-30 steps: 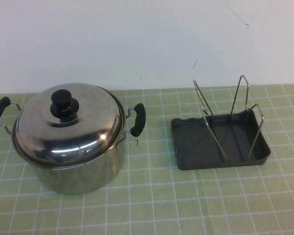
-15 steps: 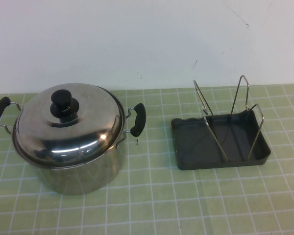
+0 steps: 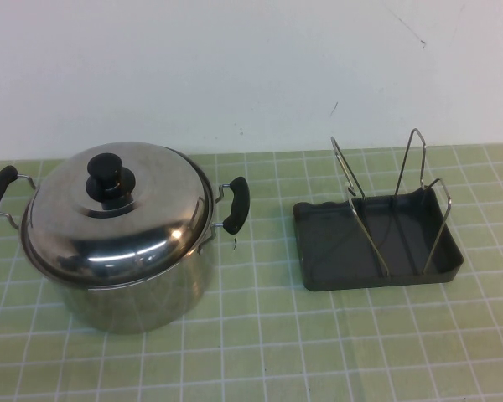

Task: Put pot lid on rack

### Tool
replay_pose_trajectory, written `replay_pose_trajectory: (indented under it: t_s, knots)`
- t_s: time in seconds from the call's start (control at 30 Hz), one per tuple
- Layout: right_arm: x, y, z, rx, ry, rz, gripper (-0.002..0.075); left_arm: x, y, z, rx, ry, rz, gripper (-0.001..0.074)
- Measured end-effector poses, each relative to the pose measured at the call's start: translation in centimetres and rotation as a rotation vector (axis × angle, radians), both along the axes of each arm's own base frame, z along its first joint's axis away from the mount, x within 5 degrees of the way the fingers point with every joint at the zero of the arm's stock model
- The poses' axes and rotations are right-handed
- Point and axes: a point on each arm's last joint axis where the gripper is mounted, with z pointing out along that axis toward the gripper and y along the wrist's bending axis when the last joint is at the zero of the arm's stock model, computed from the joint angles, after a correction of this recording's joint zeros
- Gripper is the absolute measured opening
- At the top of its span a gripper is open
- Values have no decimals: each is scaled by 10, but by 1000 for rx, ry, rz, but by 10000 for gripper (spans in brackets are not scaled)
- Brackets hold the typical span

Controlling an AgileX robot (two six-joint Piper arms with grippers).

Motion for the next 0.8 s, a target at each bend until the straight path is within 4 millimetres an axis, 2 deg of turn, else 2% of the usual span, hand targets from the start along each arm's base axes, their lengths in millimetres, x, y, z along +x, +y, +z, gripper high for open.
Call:
replay_pose_trajectory:
  t_s: [0.27, 0.47, 0.6, 0.7, 0.8]
  knots:
    - [-5, 3, 33, -12, -369, 36, -1, -10, -7, 39, 55, -455, -72, -3]
    - [-12, 4, 48, -15, -555, 46, -1, -20, -11, 54, 36, -644, -119, -3]
    - [-13, 4, 49, -15, -570, 45, -1, -19, -10, 53, -1, -631, -114, -3]
    - [-11, 3, 52, -31, -490, 32, -1, -13, -6, 50, -45, -473, -84, -2]
    - [-13, 2, 65, -85, -377, 11, -1, -15, -1, 72, -74, -325, -35, -3]
